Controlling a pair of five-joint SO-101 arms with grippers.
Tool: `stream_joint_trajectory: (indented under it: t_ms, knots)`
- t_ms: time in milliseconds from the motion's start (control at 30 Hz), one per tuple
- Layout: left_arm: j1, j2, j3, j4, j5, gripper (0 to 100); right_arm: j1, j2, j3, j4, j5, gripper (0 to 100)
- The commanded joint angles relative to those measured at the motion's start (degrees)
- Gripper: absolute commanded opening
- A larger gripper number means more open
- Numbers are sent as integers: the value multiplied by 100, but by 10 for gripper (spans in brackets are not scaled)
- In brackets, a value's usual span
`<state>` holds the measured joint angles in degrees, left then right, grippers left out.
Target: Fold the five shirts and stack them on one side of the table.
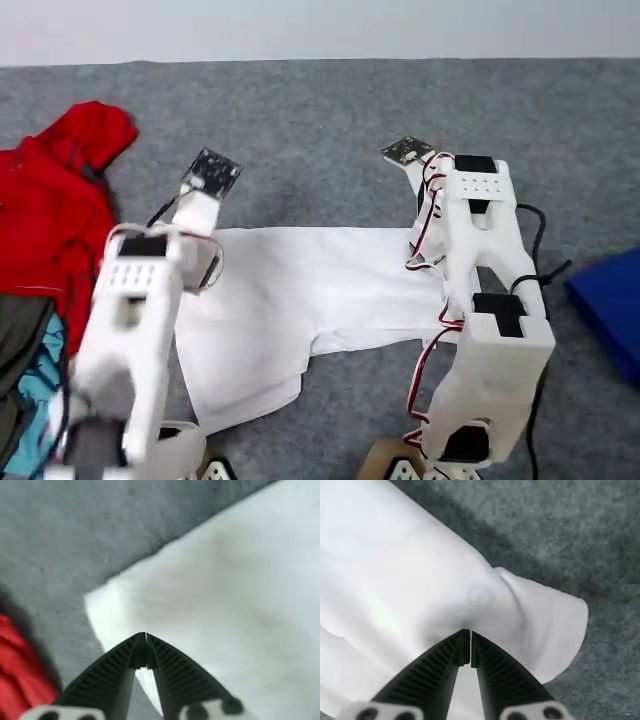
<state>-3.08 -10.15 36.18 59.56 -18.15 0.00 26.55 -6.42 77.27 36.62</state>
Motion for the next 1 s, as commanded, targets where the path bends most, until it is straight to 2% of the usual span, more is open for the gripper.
stream_joint_trajectory:
  t_ms: [0, 333, 500, 867, 967]
  knots:
    - [-62, 1336, -1262, 800, 185, 3, -13, -66, -290, -75, -44, 10]
    - [-70, 3596, -3609, 2418, 193, 3, 4, -22, -290, -558, -44, 10]
    - [-70, 4554, -4813, 3015, 193, 3, 251, -22, -290, -857, -44, 10]
    - [-18, 6321, -7952, 4070, 158, 3, 629, -66, -290, -848, -26, 10]
    - [18, 6462, -8347, 4097, 158, 3, 611, -75, -290, -840, -26, 10]
